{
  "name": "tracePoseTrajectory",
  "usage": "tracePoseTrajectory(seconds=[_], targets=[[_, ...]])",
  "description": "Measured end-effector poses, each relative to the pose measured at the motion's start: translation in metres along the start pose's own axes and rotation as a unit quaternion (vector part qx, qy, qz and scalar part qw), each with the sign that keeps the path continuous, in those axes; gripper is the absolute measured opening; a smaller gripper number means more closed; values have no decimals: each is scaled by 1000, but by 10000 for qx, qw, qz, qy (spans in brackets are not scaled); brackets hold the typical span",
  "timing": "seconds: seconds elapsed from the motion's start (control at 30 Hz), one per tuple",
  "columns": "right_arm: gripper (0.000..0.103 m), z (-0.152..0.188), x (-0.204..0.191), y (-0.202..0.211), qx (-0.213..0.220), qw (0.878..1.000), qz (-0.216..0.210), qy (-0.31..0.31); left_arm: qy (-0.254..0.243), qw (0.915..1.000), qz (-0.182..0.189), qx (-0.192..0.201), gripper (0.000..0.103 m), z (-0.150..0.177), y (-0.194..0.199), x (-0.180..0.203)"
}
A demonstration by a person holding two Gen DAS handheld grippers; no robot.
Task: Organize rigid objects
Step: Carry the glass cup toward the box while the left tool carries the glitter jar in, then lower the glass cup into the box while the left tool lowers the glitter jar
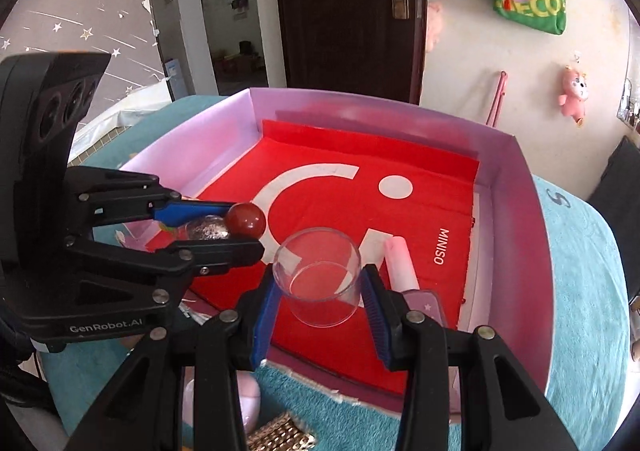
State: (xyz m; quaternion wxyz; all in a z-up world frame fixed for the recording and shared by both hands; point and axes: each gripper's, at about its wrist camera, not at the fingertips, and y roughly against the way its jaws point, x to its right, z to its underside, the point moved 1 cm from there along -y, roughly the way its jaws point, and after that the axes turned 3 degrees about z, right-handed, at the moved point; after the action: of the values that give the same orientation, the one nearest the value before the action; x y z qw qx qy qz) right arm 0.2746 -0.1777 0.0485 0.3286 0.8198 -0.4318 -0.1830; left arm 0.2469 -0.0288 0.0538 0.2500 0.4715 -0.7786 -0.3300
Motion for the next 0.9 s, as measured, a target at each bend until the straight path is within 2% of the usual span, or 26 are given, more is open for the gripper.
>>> tracePoseTrajectory(seconds=[0.5,0.9], targets=[[44,-2,0,-17,-304,9990,-205,251,-82,9995,154,-272,29,-1,-15,-1],[44,-2,1,-24,-428,9984,-222,285,-260,9990,80,-360,29,-2,-19,3]])
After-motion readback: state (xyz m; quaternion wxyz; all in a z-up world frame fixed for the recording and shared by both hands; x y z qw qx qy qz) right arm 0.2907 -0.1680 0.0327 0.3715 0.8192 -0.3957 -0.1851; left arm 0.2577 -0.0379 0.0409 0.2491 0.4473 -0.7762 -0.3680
